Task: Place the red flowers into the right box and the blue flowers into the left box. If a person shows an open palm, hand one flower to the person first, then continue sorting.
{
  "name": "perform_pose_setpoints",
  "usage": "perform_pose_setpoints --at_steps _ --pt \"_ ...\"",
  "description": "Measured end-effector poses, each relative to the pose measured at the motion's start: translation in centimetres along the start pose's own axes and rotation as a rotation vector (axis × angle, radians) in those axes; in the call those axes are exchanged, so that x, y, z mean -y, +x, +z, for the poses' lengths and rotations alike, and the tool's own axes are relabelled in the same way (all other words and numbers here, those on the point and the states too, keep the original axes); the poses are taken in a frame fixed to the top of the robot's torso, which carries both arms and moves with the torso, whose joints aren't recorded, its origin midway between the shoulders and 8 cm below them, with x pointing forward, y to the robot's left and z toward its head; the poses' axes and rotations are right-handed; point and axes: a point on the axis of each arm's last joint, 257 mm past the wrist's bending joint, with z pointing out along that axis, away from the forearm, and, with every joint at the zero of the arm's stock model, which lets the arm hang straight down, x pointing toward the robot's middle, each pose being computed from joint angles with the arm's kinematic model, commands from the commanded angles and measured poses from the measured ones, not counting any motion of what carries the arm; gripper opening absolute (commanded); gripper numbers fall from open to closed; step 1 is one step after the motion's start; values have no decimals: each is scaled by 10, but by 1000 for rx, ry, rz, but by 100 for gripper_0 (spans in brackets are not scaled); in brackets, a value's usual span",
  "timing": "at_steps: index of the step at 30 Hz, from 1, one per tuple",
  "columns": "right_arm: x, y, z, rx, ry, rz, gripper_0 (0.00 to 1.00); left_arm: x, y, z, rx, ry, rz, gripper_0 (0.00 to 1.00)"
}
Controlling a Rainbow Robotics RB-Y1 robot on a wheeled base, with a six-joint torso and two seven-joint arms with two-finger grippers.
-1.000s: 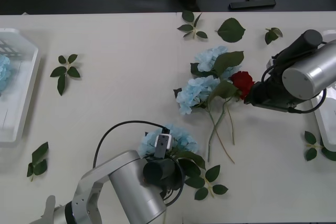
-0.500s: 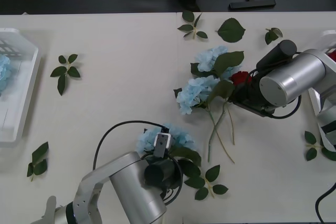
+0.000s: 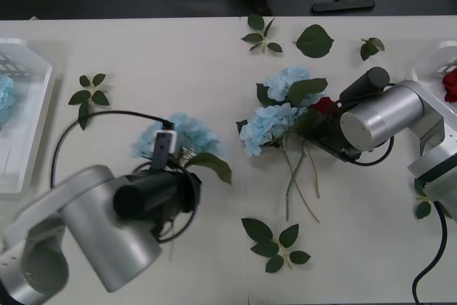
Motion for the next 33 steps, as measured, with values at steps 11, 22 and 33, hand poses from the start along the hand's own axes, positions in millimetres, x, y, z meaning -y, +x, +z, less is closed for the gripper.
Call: perform_pose_setpoints --at_steps 11,22,33 --pt "-3 0 3 10 -3 -1 89 -209 -92 -78 5 -426 282 0" --pt "-21 12 5 -7 -27 116 89 -389 -108 -123 -163 -737 231 0" --pt "-24 13 5 -8 -30 115 34 -520 -81 -122 -277 -857 233 0"
